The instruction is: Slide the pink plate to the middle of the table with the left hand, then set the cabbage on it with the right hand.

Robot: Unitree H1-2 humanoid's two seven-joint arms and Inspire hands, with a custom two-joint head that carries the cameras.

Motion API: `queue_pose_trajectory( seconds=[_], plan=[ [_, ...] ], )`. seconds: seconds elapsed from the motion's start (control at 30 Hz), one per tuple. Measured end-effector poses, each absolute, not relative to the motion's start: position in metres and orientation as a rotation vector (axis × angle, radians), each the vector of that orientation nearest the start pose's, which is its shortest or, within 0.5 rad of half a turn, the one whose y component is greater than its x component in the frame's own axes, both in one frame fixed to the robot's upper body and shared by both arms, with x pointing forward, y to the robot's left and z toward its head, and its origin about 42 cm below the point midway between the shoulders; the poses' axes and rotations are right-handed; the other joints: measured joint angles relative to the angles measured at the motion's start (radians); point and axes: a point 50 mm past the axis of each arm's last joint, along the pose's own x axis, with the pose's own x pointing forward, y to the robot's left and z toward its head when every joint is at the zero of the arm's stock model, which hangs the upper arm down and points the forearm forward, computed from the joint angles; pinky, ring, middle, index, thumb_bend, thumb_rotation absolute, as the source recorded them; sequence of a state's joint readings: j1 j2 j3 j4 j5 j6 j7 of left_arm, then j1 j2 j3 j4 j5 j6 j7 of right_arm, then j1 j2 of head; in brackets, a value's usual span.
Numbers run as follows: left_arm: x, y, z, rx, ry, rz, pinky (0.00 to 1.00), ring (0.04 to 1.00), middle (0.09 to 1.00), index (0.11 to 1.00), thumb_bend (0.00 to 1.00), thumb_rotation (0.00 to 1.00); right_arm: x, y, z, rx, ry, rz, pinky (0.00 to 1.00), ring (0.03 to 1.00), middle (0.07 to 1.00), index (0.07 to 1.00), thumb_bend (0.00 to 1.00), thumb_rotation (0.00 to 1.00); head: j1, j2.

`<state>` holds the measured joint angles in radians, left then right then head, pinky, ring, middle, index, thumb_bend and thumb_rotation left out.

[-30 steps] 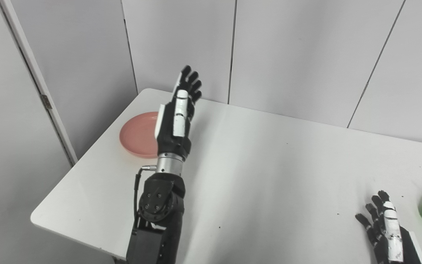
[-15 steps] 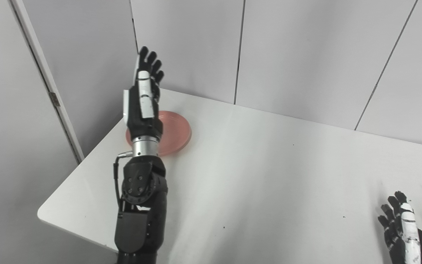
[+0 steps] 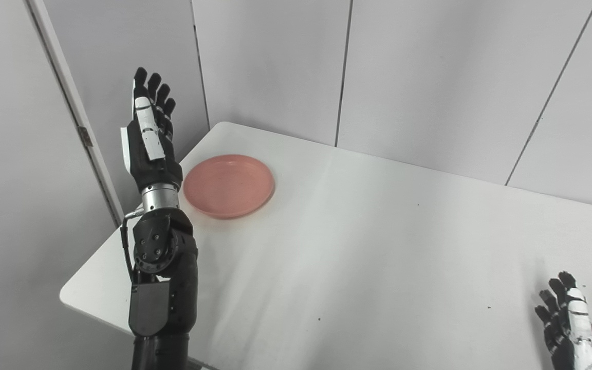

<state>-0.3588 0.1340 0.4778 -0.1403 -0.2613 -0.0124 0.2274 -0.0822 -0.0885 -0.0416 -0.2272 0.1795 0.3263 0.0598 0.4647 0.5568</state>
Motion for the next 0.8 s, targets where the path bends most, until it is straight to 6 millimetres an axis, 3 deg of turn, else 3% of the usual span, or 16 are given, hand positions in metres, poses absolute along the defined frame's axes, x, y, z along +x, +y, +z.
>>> queue_pose_trajectory(
  seconds=[0.37,0.8],
  plan=[
    [0.346,0.386,0.237,-0.276,-0.491,0.604,0.89,0.911,0.914,0.904,0.43,1.00,0.304,-0.234,0.162,0.088,0.014,0.094,1.00,1.000,1.000,1.000,0.14,1.00,0.014,-0.006],
    [0.351,0.400,0.215,-0.311,-0.411,0.633,0.93,0.926,0.924,0.914,0.42,1.00,0.303,-0.233,0.166,0.089,0.010,0.097,1.00,1.000,1.000,1.000,0.11,1.00,0.018,-0.005]
  ],
)
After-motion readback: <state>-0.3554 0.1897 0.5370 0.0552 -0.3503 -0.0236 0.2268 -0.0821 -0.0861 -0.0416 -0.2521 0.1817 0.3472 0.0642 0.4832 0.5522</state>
